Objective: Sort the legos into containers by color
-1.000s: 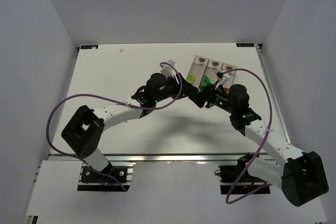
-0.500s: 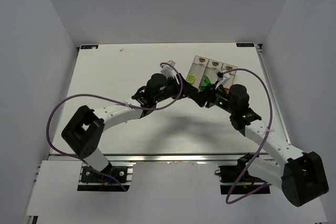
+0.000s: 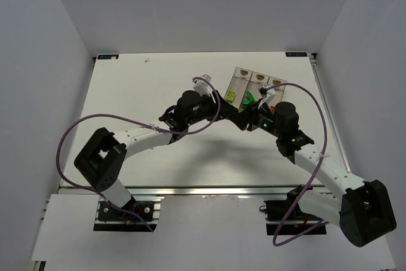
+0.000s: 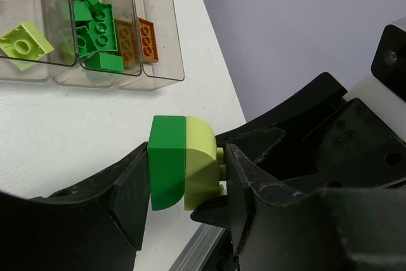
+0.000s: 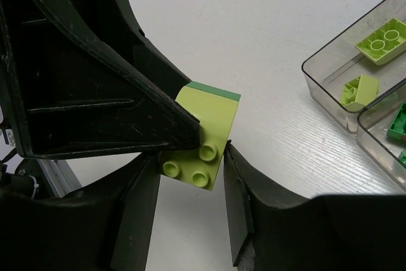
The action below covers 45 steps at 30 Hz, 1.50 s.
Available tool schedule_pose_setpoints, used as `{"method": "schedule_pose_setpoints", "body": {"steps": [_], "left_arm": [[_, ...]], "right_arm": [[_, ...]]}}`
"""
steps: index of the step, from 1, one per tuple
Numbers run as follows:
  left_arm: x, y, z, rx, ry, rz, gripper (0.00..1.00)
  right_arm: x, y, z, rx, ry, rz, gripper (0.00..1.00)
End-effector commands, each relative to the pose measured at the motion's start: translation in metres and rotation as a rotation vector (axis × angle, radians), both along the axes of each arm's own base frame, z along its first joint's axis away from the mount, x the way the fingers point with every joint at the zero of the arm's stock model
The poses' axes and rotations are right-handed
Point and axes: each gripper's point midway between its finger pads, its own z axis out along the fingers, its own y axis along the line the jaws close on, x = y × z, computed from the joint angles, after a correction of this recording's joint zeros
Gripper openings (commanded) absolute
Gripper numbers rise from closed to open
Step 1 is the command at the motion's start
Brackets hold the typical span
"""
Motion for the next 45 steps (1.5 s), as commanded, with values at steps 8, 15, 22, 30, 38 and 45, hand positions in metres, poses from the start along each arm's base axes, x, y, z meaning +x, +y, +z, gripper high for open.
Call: {"method": "schedule_pose_setpoints", "body": {"steps": [8, 15, 22, 30, 38, 45], "left_arm": [[-0.016, 0.007, 0.043, -0.078, -0.123, -0.036, 0.56], [-0.013, 0.018, 0.056, -0.073, -0.166, 0.009, 0.66], [-0.009, 0.033, 0.070, -0.103, -0.198, 0.046, 0.68], [-0.011, 0.034, 0.069, -0.106, -0.199, 0.034, 0.69], [-0.030, 0.059, 0.095, -0.188, -0.328, 0.039, 0.73], [-0.071, 0.070, 0.126, -0.301, -0.471, -0.089, 0.80]], "right_arm": [[0.011, 0.000, 0.026, 0.000, -0.106, -0.015, 0.00], [0.009, 0.000, 0.028, 0.002, -0.113, -0.007, 0.00], [0.006, 0.001, 0.030, 0.004, -0.122, 0.012, 0.00], [0.000, 0.002, 0.038, 0.012, -0.164, 0.039, 0.00], [-0.019, -0.006, 0.065, 0.012, -0.304, 0.111, 0.00], [-0.046, -0.010, 0.075, 0.023, -0.369, 0.281, 0.00]]}}
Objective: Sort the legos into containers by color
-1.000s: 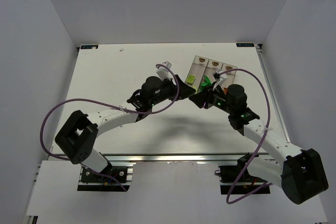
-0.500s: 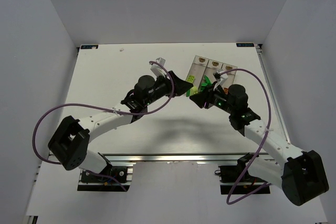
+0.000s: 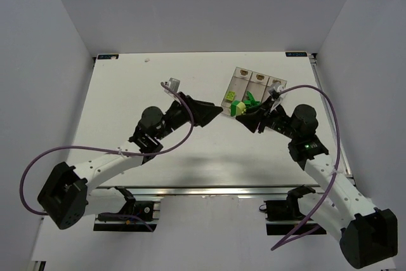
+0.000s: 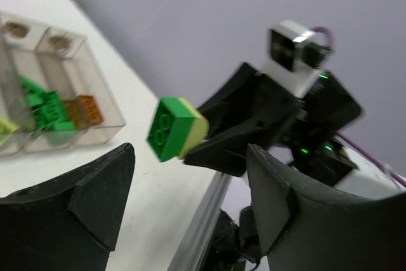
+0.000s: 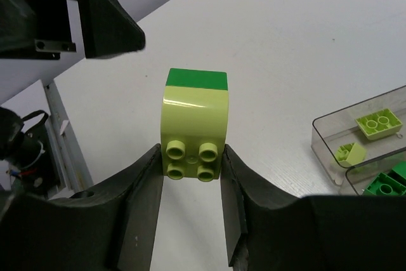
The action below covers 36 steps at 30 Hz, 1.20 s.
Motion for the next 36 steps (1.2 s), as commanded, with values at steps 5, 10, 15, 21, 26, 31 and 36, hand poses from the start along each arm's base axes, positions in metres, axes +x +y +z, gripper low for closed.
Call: {"method": "schedule_pose_setpoints", "body": {"steps": [5, 10, 15, 21, 26, 31, 36], "left_arm": [[-0.055, -0.002, 0.043, -0.122, -0.220, -0.261, 0.94], [-0.072, -0.002, 0.042, -0.049, -0.300, -0.405, 0.98], [-0.070, 0.005, 0.025, 0.027, -0.374, -0.418, 0.98], [-0.088, 0.008, 0.025, -0.036, -0.427, -0.491, 0.98], [-0.095, 0.011, 0.027, -0.075, -0.439, -0.509, 0.97], [-0.100, 0.011, 0.027, -0.098, -0.433, -0.544, 0.96], [-0.102, 0.006, 0.021, -0.101, -0.407, -0.572, 0.95]], "right_arm": [[-0.040, 0.004, 0.021, 0.021, -0.119, 0.245, 0.00], [-0.069, 0.005, 0.034, 0.039, -0.212, 0.386, 0.00], [-0.094, 0.008, 0.030, 0.032, -0.232, 0.545, 0.00], [-0.104, 0.008, 0.024, 0.027, -0.221, 0.631, 0.00], [-0.105, 0.008, 0.023, 0.026, -0.217, 0.638, 0.00], [-0.103, 0.008, 0.021, 0.023, -0.218, 0.628, 0.00], [-0.100, 0.009, 0.020, 0.021, -0.211, 0.621, 0.00]]}}
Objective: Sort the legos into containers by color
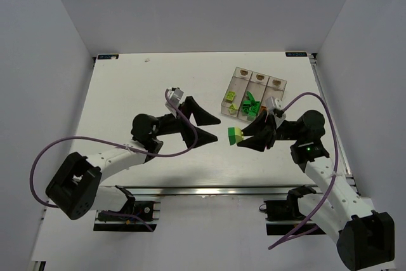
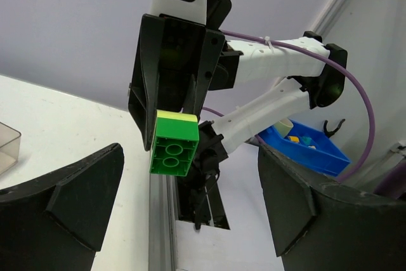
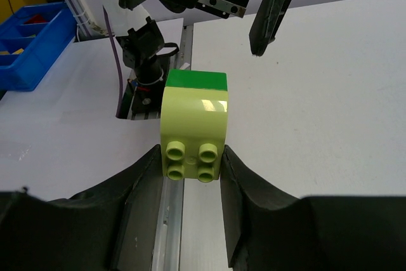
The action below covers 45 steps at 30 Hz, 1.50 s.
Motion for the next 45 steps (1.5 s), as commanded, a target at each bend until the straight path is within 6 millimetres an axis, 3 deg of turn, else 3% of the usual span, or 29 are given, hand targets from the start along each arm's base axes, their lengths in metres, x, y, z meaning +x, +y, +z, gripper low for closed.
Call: {"method": "schedule_pose_setpoints", "body": {"steps": [1, 19, 36, 45], "left_arm": [[-0.011, -0.003, -0.002, -0.003, -0.004, -0.045, 0.95], [-0.004, -0.031, -0.032, 0.090, 0.030, -0.021, 0.90], [-0.008, -0.036, -0.032, 0.086, 0.011, -0.035, 0.81], [-0.004, -0.040, -0.036, 0.106, 0.017, -0.015, 0.71]], "right_arm": [[0.001, -0.001, 0.004, 0.006, -0.047, 0.005, 0.00], [0.000, 0.004, -0.002, -0.004, -0.015, 0.040, 0.00], [0.003, 0.008, -0.005, -0.006, 0.027, 0.042, 0.00], [0.009, 0.011, -0.004, 0.003, 0.061, 0.005, 0.00]]}}
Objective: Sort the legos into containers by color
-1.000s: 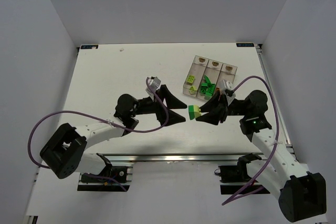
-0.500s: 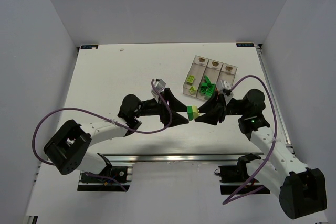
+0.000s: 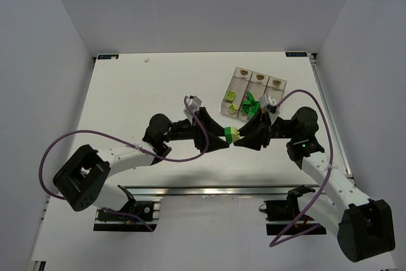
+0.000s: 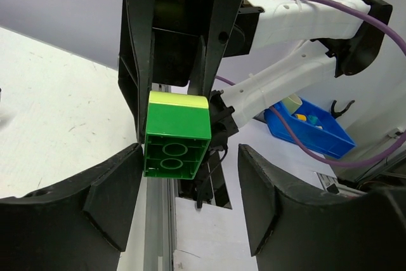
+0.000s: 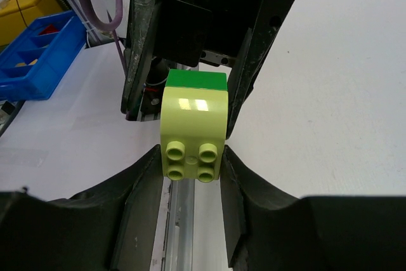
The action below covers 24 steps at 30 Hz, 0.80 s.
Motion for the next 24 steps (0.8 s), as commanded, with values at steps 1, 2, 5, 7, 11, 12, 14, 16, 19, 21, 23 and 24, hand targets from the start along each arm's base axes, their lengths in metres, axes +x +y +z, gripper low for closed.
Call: {"method": "schedule_pose_setpoints", "body": {"steps": [1, 2, 5, 7, 11, 12, 14, 16, 19, 21, 23, 24], "left_arm": [[0.003, -0.005, 0.012, -0.017, -0.039, 0.015, 0.70], [0.004, -0.005, 0.012, -0.014, -0.041, 0.017, 0.68], [0.006, -0.007, 0.011, -0.007, -0.034, 0.022, 0.62], [0.006, -0.007, 0.012, -0.010, -0.029, 0.024, 0.57], [0.005, -0.008, 0.013, -0.014, -0.022, 0.015, 0.40], [0.004, -0.008, 0.013, -0.010, -0.022, 0.012, 0.36], [0.004, -0.008, 0.014, -0.008, -0.026, 0.010, 0.23], [0.005, -0.008, 0.015, -0.002, -0.033, 0.013, 0.15], [0.007, -0.006, 0.017, 0.011, -0.053, 0.037, 0.09], [0.009, -0.005, 0.016, 0.029, -0.067, 0.060, 0.06], [0.012, -0.004, 0.014, 0.054, -0.079, 0.083, 0.01], [0.014, -0.003, 0.014, 0.059, -0.085, 0.099, 0.00]], "right_arm": [[0.002, 0.002, 0.010, 0.021, -0.038, -0.014, 0.00], [0.002, 0.002, 0.010, 0.022, -0.037, -0.014, 0.00], [0.003, 0.003, 0.009, 0.021, -0.034, -0.015, 0.00], [0.003, 0.003, 0.008, 0.021, -0.031, -0.015, 0.00], [0.005, 0.004, 0.008, 0.018, -0.021, -0.024, 0.00], [0.005, 0.004, 0.008, 0.019, -0.025, -0.024, 0.00], [0.006, 0.004, 0.009, 0.019, -0.030, -0.029, 0.00], [0.006, 0.003, 0.009, 0.015, -0.037, -0.032, 0.00], [0.007, 0.003, 0.011, 0.015, -0.053, -0.040, 0.00], [0.007, 0.003, 0.011, 0.013, -0.066, -0.041, 0.00], [0.009, 0.003, 0.012, 0.007, -0.066, -0.046, 0.00], [0.009, 0.003, 0.011, 0.005, -0.068, -0.048, 0.00]]}}
